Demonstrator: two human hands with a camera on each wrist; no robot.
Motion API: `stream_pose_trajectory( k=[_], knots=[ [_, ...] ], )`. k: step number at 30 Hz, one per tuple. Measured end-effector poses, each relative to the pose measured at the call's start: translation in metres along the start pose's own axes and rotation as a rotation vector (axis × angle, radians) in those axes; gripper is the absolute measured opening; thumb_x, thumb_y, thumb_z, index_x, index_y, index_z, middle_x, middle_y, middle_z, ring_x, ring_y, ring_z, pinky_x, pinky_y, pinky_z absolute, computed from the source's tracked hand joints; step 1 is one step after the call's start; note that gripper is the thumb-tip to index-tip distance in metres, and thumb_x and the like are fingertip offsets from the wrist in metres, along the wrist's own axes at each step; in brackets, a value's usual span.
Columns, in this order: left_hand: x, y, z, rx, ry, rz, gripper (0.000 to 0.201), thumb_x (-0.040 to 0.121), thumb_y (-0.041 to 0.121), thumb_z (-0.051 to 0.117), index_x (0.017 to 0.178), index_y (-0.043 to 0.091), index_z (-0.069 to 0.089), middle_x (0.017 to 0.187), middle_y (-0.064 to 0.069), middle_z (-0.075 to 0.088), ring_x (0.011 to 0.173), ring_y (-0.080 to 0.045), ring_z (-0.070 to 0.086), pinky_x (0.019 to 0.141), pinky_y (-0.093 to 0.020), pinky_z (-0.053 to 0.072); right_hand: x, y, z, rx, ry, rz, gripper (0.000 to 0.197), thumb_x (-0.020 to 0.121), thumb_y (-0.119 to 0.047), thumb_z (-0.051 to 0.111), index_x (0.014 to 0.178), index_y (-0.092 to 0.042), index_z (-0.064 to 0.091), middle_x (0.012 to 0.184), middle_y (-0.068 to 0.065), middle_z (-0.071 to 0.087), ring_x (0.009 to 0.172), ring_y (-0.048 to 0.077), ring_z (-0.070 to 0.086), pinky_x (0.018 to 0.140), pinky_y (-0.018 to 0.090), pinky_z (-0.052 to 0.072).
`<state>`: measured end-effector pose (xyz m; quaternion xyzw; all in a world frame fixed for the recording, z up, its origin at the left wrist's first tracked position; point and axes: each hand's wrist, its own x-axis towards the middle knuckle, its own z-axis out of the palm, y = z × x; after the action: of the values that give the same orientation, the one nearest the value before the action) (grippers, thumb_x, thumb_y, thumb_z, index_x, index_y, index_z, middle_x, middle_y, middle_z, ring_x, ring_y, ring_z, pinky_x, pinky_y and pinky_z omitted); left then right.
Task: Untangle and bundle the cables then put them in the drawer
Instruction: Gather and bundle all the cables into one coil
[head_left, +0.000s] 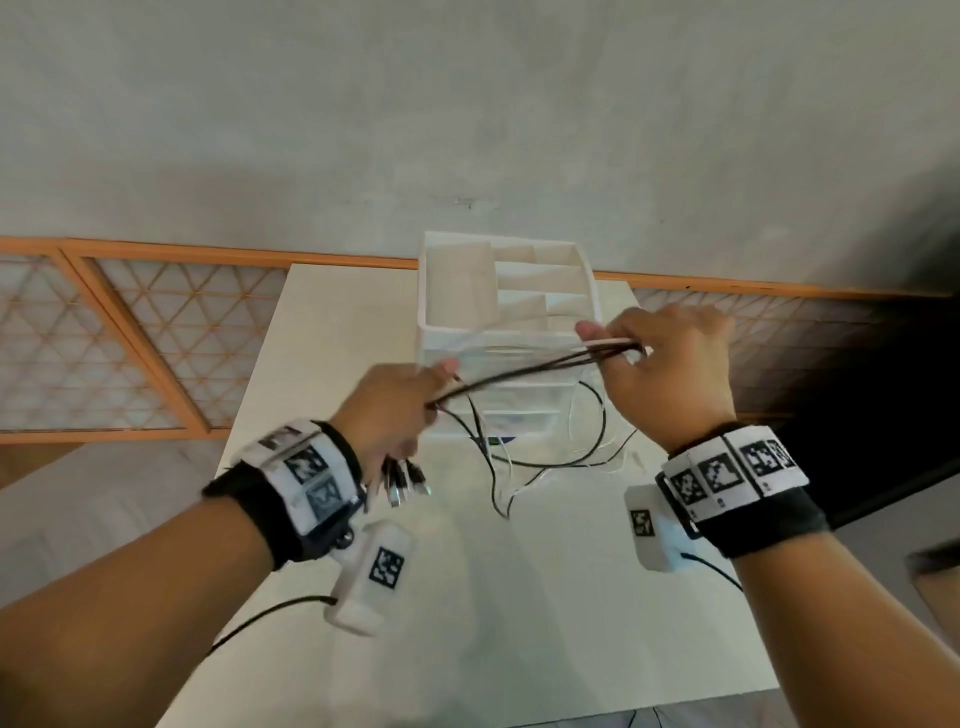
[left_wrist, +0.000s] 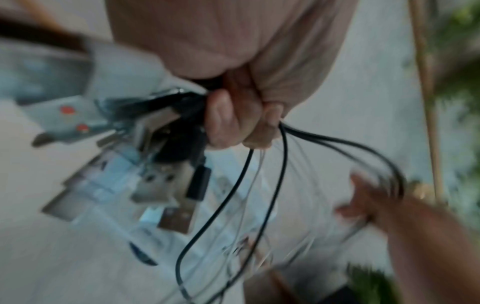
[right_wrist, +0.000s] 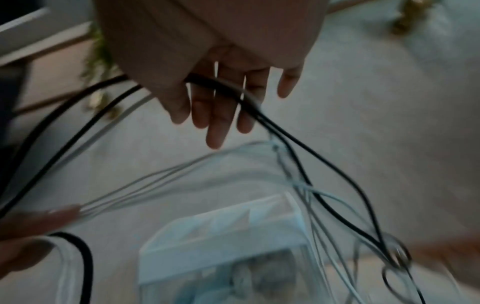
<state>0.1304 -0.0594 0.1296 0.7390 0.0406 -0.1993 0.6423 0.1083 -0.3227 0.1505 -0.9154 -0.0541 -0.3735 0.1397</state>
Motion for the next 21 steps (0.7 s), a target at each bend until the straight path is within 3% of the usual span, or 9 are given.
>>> stream_pose_trajectory(
  k=[2, 4, 5, 9, 12, 15, 18, 20, 21],
  knots=[
    [0.001, 0.018, -0.015, -0.158, 0.045, 0.078, 0.036, 0.096, 0.045, 0.057, 0.075, 0.015, 0.053, 0.043, 0.008, 0.035, 0.038, -0.011, 0.021, 0.037, -0.022, 0.021, -0.019, 0.015, 0.009, -0.1, -0.305, 0.174, 0.033, 0.088, -0.052, 0.06, 0.071, -0.025, 0.067, 0.064, -0.009, 0.059, 0.072, 0.023, 0.058, 0.088, 0.041, 0.042],
    [-0.002, 0.034, -0.02, -0.196, 0.065, 0.182, 0.036, 0.097, 0.042, 0.057, 0.075, 0.014, 0.052, 0.041, 0.007, 0.032, 0.036, -0.011, 0.02, 0.038, -0.02, 0.021, -0.05, 0.02, 0.025, -0.138, -0.745, 0.345, 0.023, 0.091, -0.051, 0.057, 0.095, -0.03, 0.067, 0.096, -0.01, 0.071, 0.102, 0.022, 0.063, 0.097, 0.042, 0.041],
    [-0.004, 0.04, -0.018, -0.2, 0.067, 0.213, 0.036, 0.097, 0.041, 0.057, 0.074, 0.013, 0.052, 0.041, 0.006, 0.032, 0.036, -0.011, 0.019, 0.038, -0.019, 0.021, -0.062, 0.02, 0.035, -0.117, -0.822, 0.344, 0.02, 0.094, -0.047, 0.055, 0.1, -0.03, 0.064, 0.104, -0.009, 0.071, 0.107, 0.022, 0.063, 0.096, 0.042, 0.043],
    [-0.005, 0.039, -0.002, -0.087, 0.011, 0.179, 0.032, 0.097, 0.039, 0.058, 0.075, 0.016, 0.055, 0.044, 0.006, 0.033, 0.036, -0.01, 0.022, 0.039, -0.02, 0.02, -0.039, 0.017, 0.042, 0.096, -0.546, 0.528, 0.031, 0.101, -0.039, 0.047, 0.087, -0.022, 0.069, 0.09, 0.008, 0.072, 0.092, 0.032, 0.068, 0.086, 0.039, 0.052],
    [0.003, 0.024, 0.0, 0.179, 0.034, 0.113, 0.037, 0.097, 0.041, 0.058, 0.071, 0.015, 0.054, 0.046, 0.006, 0.04, 0.032, -0.006, 0.029, 0.037, -0.02, 0.022, 0.01, 0.011, 0.011, 0.59, -0.157, 0.752, 0.022, 0.099, -0.03, 0.056, 0.081, -0.03, 0.067, 0.076, -0.003, 0.07, 0.065, 0.02, 0.07, 0.075, 0.043, 0.056],
    [0.012, 0.017, 0.006, 0.193, 0.042, 0.01, 0.038, 0.098, 0.041, 0.056, 0.079, 0.008, 0.054, 0.051, 0.0, 0.043, 0.033, -0.011, 0.026, 0.035, -0.018, 0.022, 0.043, -0.012, -0.015, 0.938, 0.198, 0.525, 0.015, 0.088, -0.042, 0.065, 0.09, -0.028, 0.067, 0.085, -0.009, 0.071, 0.085, 0.03, 0.073, 0.08, 0.043, 0.057],
    [0.018, 0.025, 0.008, 0.019, 0.126, 0.009, 0.035, 0.098, 0.037, 0.057, 0.083, 0.006, 0.055, 0.058, -0.004, 0.045, 0.033, -0.011, 0.026, 0.034, -0.018, 0.022, 0.047, -0.012, -0.015, 1.0, 0.261, 0.498, 0.044, 0.079, -0.075, 0.06, 0.095, -0.035, 0.067, 0.095, -0.007, 0.065, 0.103, 0.037, 0.067, 0.092, 0.044, 0.056],
    [0.018, 0.035, 0.0, -0.08, 0.207, 0.076, 0.034, 0.098, 0.038, 0.057, 0.077, 0.011, 0.055, 0.055, -0.001, 0.046, 0.032, -0.01, 0.028, 0.035, -0.019, 0.022, 0.028, 0.007, -0.004, 0.735, 0.14, 0.648, 0.062, 0.074, -0.087, 0.051, 0.086, -0.029, 0.066, 0.086, -0.004, 0.064, 0.09, 0.032, 0.065, 0.084, 0.044, 0.055],
    [0.016, 0.042, -0.006, -0.142, 0.232, 0.114, 0.034, 0.098, 0.038, 0.057, 0.076, 0.013, 0.055, 0.052, 0.001, 0.045, 0.032, -0.009, 0.027, 0.035, -0.019, 0.022, 0.013, 0.022, 0.004, 0.546, -0.021, 0.708, 0.067, 0.075, -0.087, 0.048, 0.081, -0.022, 0.064, 0.079, -0.003, 0.063, 0.081, 0.028, 0.062, 0.076, 0.038, 0.051]
  ],
)
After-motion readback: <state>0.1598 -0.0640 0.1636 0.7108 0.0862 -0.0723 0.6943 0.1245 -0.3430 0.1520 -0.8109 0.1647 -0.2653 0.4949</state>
